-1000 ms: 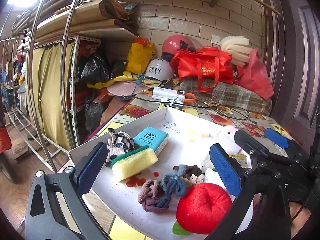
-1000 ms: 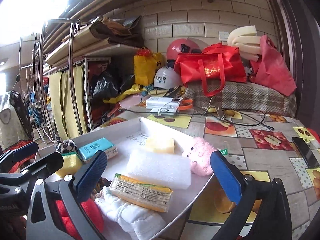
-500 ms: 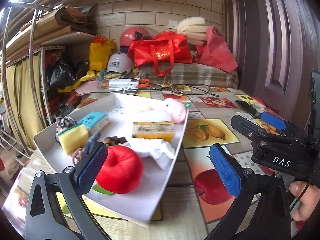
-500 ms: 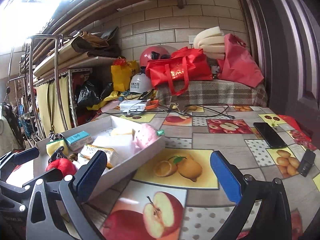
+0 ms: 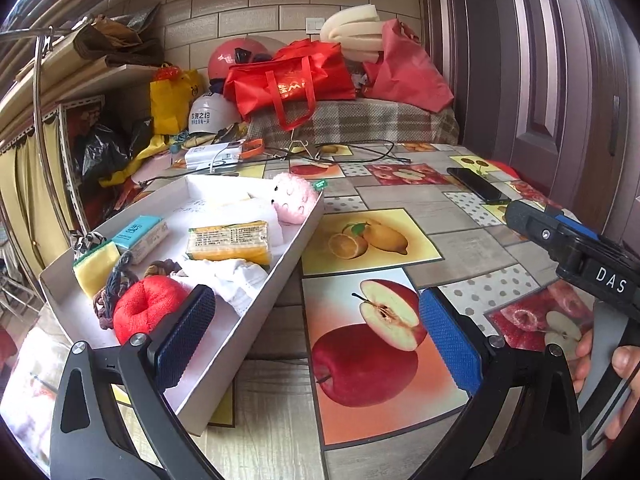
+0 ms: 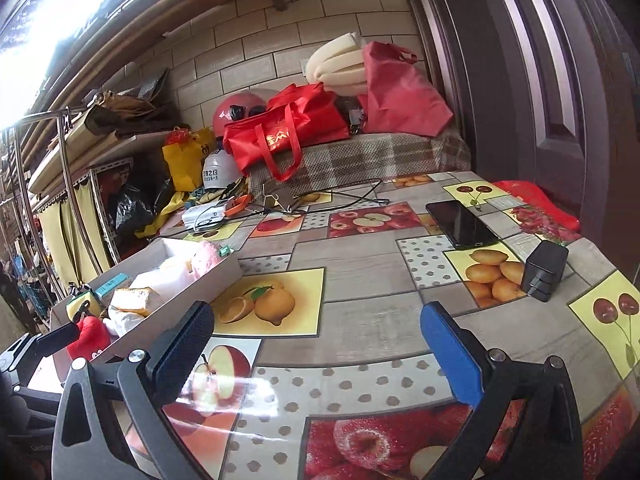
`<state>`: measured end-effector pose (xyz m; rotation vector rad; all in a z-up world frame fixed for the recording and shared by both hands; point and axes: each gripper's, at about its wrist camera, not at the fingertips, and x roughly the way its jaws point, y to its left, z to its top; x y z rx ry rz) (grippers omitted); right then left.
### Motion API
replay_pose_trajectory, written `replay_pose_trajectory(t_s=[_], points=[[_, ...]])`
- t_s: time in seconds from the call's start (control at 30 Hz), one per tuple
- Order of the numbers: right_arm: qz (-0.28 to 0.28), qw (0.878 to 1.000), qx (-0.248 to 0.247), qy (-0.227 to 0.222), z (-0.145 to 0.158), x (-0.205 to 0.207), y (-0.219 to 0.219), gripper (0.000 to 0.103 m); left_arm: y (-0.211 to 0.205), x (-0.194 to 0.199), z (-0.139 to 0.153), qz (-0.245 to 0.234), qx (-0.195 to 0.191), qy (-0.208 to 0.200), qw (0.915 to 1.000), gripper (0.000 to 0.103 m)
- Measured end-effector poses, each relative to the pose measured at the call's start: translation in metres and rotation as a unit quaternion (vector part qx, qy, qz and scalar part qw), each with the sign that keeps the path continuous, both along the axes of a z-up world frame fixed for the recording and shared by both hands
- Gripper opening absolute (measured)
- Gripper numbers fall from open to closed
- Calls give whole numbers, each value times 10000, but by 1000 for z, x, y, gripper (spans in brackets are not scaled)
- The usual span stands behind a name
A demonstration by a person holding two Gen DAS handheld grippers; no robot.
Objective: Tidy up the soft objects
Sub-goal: 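Withdraw both tools from the box back over the table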
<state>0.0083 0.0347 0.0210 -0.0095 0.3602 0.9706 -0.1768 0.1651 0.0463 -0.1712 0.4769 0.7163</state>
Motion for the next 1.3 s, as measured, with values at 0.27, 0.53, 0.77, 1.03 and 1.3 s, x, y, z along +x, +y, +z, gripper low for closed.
replay_pose_trajectory(t_s=[0.27, 0.53, 0.77, 1.03, 1.3], points=[[-54, 9997, 54, -224, 2, -6, -15, 103, 3, -1, -2, 333, -6, 68, 9994, 103], [-23, 9998, 7, -195, 2, -3, -13, 103, 2, 0, -3, 250, -158, 80, 9995, 103], [3, 10000, -70, 16, -1, 4, -17, 103, -18, -7, -18, -304, -1173, 746, 9898, 103], [98, 9994, -268, -202, -1, -5, -9, 103, -19, 20, -49, -906, -1494, 1997, 9642, 103], [248, 9976, -644, -85, -5, 4, 13, 103, -13, 20, -47, -1214, -1407, 1970, 9626, 103]])
